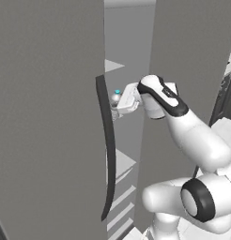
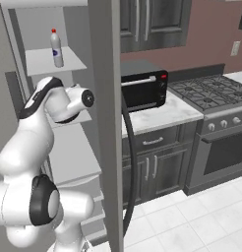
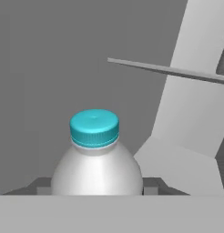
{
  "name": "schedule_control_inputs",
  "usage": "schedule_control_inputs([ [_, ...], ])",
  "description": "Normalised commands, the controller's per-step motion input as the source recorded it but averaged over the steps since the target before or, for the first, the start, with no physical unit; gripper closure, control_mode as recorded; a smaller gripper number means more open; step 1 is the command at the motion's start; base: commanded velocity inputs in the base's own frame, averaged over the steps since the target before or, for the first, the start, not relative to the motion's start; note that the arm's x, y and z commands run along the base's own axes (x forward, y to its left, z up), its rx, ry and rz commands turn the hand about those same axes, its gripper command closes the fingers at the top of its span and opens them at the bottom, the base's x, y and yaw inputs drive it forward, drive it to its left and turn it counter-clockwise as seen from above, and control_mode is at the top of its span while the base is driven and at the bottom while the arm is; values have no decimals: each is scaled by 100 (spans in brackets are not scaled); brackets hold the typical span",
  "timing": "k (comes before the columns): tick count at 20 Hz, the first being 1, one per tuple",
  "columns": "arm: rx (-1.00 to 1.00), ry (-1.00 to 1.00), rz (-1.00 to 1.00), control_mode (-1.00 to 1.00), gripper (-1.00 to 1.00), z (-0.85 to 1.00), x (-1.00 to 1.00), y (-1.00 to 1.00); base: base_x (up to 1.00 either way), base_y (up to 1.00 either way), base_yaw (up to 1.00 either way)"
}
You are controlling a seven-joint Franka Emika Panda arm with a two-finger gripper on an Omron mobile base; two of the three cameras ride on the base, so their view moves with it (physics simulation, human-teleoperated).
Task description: Take the bottled waters from the counter and place them in the freezer to freeze. Close the freezer door after placing the bottles.
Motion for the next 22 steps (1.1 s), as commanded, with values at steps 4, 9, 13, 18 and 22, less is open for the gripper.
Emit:
schedule_control_inputs([
  [4,0,0,-3,-100,100,-10,36,1,0,0,0],
  [9,0,0,-3,-100,100,-12,31,4,0,0,0],
  [13,0,0,-1,-100,100,-22,13,5,0,0,0],
  [18,0,0,0,-100,100,-35,1,0,0,0,0],
  [22,0,0,0,-100,100,-29,18,2,0,0,0],
])
